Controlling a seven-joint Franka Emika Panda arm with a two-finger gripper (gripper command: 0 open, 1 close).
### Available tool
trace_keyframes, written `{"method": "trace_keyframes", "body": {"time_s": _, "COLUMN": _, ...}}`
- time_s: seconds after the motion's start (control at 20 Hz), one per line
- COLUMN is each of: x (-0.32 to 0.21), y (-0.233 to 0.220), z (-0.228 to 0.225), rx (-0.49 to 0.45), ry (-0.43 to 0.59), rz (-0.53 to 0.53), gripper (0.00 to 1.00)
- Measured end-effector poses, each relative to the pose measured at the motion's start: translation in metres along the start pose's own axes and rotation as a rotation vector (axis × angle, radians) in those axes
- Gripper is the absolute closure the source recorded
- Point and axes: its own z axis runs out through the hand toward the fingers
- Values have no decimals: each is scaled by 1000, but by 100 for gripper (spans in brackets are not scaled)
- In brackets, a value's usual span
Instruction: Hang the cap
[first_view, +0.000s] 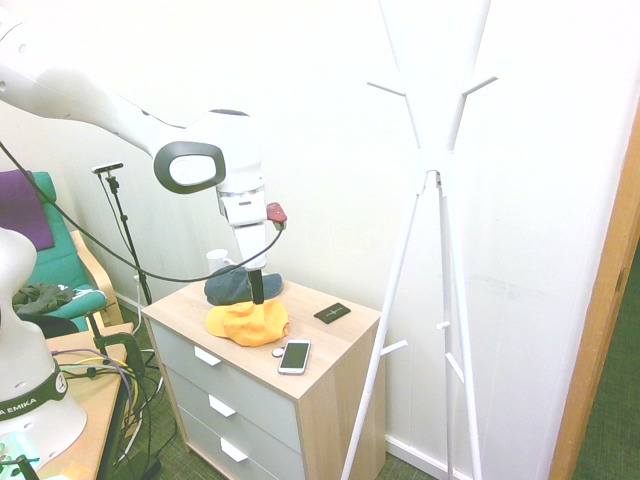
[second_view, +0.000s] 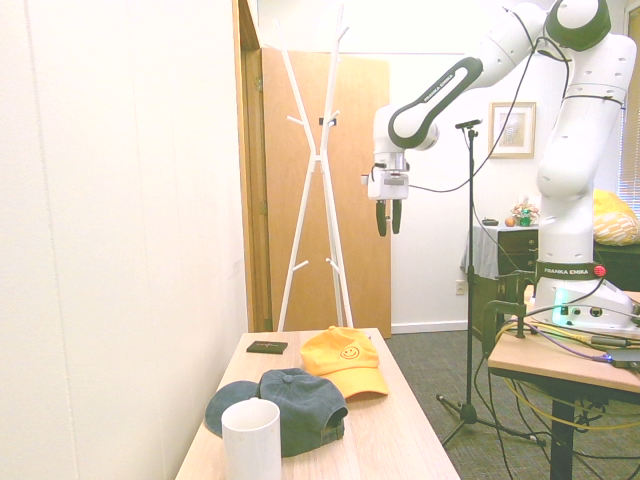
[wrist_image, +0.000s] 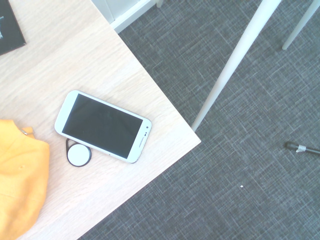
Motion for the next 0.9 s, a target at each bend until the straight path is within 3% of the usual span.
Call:
{"method": "trace_keyframes", "body": {"time_s": 0.25, "x": -10, "y": -13, "z": 10, "rx": -3, "ry": 3, "rz": -21, "gripper": 0}}
{"method": "trace_keyframes", "body": {"time_s": 0.6, "x": -91, "y": -108, "z": 76, "rx": -5, "ry": 2, "rz": -96, "gripper": 0}}
{"method": "trace_keyframes", "body": {"time_s": 0.9, "x": -126, "y": -171, "z": 122, "rx": -37, "ry": -20, "rz": -137, "gripper": 0}}
